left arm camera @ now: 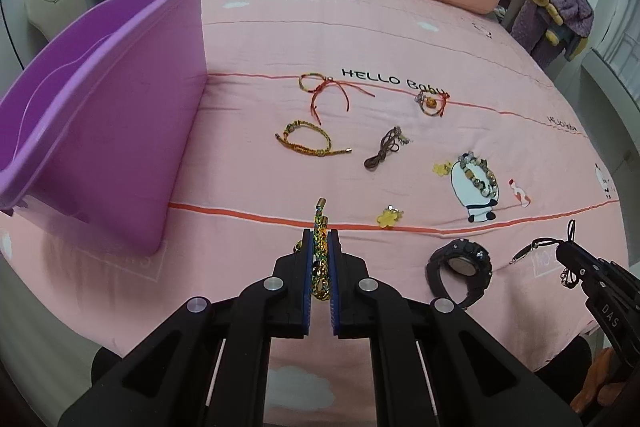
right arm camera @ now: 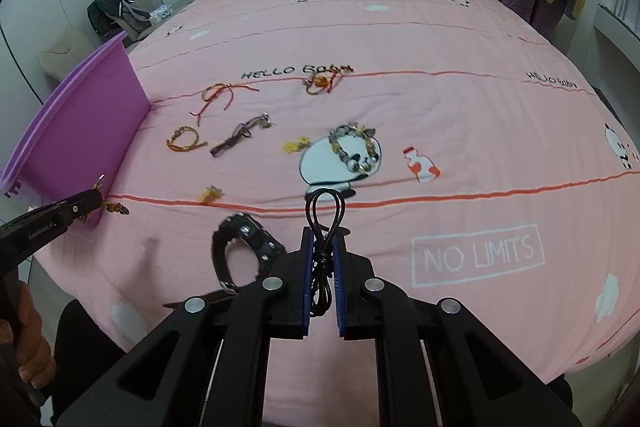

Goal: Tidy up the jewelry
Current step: 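Carry the bracelet and black cord over the purple tub with both grippers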

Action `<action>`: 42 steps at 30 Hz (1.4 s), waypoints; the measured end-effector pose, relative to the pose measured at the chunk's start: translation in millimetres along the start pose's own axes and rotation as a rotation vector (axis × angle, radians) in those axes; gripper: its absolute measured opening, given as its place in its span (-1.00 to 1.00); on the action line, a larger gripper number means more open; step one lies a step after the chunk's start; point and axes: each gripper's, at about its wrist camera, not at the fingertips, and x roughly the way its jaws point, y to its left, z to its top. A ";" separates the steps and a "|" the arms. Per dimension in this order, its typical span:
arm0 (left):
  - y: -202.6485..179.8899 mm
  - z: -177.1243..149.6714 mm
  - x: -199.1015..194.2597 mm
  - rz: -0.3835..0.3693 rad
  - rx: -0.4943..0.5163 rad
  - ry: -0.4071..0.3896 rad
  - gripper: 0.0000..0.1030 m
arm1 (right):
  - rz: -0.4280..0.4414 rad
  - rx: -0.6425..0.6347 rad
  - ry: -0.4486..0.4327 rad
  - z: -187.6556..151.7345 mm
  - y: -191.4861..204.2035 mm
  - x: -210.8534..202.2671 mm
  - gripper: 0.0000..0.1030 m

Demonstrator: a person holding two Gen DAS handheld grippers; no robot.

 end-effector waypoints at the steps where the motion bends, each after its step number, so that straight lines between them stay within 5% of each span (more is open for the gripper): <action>1: 0.6 4.3 -5.1 0.000 -0.001 -0.005 -0.86 | 0.015 -0.006 -0.014 6.8 6.3 -4.6 -0.82; 12: 28.0 50.0 -66.8 0.022 -0.010 -0.088 -0.86 | 0.160 -0.123 -0.098 79.9 95.7 -29.7 -0.82; 24: 132.2 102.9 -118.6 0.167 -0.079 -0.184 -0.86 | 0.357 -0.270 -0.137 137.5 230.8 -27.3 -0.82; 32: 208.1 111.0 -107.8 0.273 -0.152 -0.156 -0.85 | 0.435 -0.350 -0.091 151.9 317.4 -5.3 -0.82; 42: 258.7 111.8 -75.7 0.299 -0.206 -0.080 -0.85 | 0.459 -0.379 0.021 155.1 368.0 33.6 -0.82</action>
